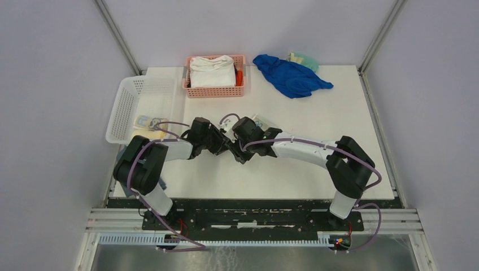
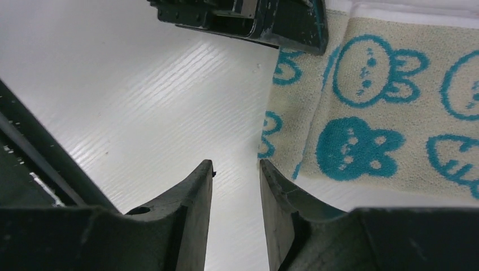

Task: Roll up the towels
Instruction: Roll the towel at the center of the board.

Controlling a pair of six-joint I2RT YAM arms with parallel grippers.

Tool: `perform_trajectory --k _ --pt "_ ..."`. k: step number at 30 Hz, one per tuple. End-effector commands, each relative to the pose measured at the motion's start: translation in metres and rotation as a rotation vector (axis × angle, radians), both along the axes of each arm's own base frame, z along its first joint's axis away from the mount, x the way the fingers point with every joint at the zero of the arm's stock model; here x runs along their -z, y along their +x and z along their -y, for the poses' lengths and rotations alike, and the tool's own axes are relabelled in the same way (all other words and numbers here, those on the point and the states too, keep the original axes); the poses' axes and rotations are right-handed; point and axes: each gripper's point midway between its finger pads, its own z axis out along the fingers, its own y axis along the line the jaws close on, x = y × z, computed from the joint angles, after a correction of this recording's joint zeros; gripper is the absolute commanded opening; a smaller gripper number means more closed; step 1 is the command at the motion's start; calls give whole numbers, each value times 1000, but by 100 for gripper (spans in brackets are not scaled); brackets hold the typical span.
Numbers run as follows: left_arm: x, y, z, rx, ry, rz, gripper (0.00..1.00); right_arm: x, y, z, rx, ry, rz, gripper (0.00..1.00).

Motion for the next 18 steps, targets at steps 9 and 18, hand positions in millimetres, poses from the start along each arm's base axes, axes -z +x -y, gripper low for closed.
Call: perform_trajectory --k 9,18 --pt "68 -54 -40 -22 236 -239 47 35 31 2 24 -152 122 44" --pt "67 -53 -41 -19 247 -233 47 83 23 35 46 -348 64 44"
